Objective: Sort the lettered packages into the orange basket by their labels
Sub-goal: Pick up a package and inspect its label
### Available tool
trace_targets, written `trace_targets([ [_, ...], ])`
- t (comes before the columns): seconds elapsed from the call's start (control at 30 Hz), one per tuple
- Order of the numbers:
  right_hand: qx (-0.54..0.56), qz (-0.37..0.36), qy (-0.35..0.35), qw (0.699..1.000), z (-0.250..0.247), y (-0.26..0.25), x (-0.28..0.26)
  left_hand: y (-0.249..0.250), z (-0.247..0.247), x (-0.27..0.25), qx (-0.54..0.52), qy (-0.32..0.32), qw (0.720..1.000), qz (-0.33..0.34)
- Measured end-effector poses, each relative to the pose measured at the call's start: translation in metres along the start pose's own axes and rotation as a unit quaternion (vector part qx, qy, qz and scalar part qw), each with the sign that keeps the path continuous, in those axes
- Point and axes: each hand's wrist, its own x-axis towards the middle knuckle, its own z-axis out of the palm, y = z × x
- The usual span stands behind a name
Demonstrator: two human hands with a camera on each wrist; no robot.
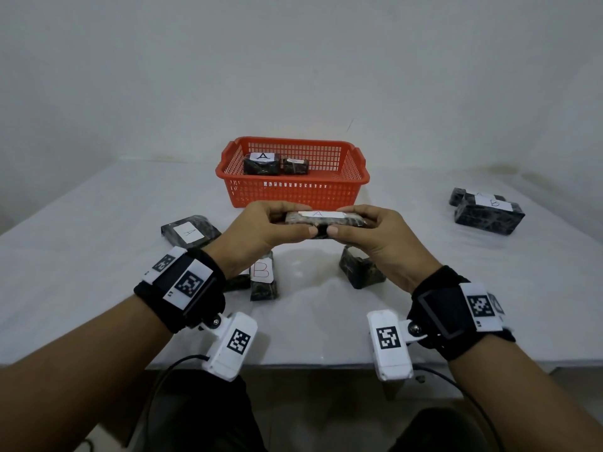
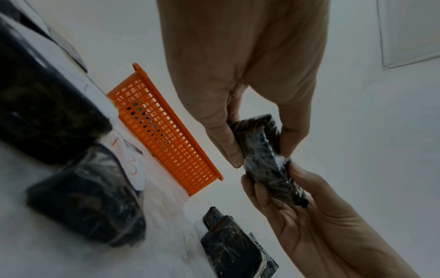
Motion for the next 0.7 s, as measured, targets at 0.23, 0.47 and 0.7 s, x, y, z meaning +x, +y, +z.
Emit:
trace_targets([
  [0.23, 0.109, 0.084, -0.041, 0.99, 0.004, -0.006, -0.005, 0.0, -0.002, -0.002, 0.04, 0.021, 0.999, 0.02],
  [0.47, 0.095, 0.045, -0.011, 0.994, 0.001, -0.005, -0.003, -0.001, 0.008, -0.003, -0.029, 0.047, 0.998, -0.011],
  [0.7, 0.058, 0.037, 0.0, 0.998, 0.003, 0.003, -0.003, -0.008, 0.008, -0.001, -0.018, 0.041, 0.999, -0.019],
])
